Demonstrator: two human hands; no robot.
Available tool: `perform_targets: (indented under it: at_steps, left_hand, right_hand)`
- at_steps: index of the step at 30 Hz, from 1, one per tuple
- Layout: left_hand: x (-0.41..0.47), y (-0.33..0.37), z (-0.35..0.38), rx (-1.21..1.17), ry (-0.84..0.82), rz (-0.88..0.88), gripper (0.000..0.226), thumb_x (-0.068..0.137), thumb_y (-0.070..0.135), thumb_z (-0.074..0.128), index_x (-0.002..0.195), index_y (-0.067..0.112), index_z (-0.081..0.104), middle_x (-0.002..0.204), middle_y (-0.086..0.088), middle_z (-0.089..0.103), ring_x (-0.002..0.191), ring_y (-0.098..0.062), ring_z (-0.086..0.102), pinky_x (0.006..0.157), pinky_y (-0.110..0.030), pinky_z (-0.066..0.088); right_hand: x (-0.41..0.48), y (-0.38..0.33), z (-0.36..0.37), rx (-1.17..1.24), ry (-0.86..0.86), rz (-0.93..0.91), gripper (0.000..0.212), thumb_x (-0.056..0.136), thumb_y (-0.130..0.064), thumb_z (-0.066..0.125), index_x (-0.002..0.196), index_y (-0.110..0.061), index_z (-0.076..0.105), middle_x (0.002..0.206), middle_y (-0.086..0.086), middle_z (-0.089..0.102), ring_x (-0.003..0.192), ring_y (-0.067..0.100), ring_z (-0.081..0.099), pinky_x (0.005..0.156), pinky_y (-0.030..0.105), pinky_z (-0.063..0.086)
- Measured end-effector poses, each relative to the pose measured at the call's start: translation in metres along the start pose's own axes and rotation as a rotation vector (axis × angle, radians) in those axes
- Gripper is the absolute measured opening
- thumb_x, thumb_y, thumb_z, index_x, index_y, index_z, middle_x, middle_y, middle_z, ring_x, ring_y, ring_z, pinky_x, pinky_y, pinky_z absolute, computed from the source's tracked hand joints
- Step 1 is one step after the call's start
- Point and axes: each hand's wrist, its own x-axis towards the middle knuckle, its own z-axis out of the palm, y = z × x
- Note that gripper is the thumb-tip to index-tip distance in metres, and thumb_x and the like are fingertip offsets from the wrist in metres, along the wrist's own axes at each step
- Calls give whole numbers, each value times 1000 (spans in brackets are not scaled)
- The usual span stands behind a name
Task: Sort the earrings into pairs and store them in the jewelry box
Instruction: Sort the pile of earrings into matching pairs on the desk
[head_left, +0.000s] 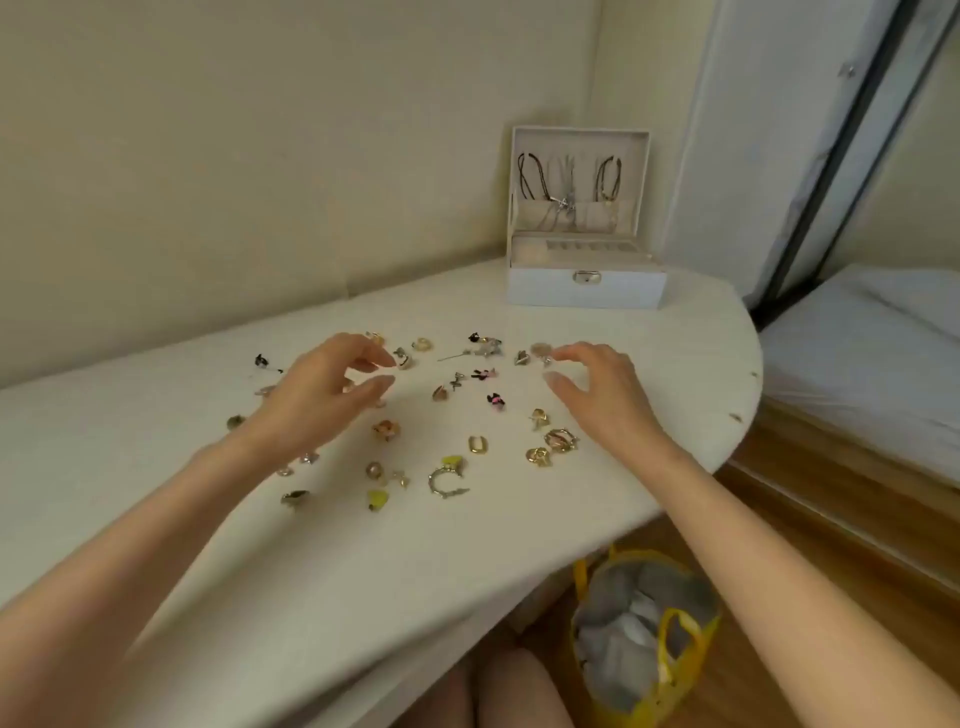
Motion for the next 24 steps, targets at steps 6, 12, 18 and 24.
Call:
perform_targets:
  at_steps: [6,12,18,24]
  left_hand:
    - [-22,-41,-7,189,69,-207,62,77,55,57,128,21,49,142,-10,32,130,-29,27,107,-45,31]
    - [-4,-72,-4,118,141,-490,80,82,54,59,145,17,26,154,-16,10,142,-31,11,115,-43,13]
    - [30,-89,-8,151,43,-487,91,74,68,48,142,9,30,148,-15,32,136,-30,30,111,-42,26]
    - [50,-84,7,53,-93,-308,60,91,48,47,140,15,36,139,-3,44,127,-20,41,101,-29,31]
  right_hand:
    - [4,21,9,-288,-109,215,64,92,-54,41,143,-17,29,150,16,24,141,35,11,115,49,7]
    - [40,19,16,-229,-235,206,68,94,-57,34,148,-19,18,154,13,16,144,29,8,117,44,2]
    - [71,8,39,-166,-359,47,66,94,-57,32,149,-23,19,153,0,26,144,16,10,118,38,1]
    - [88,-9,64,44,-475,-19,61,92,-57,39,142,-23,32,146,-2,37,138,17,29,117,41,16]
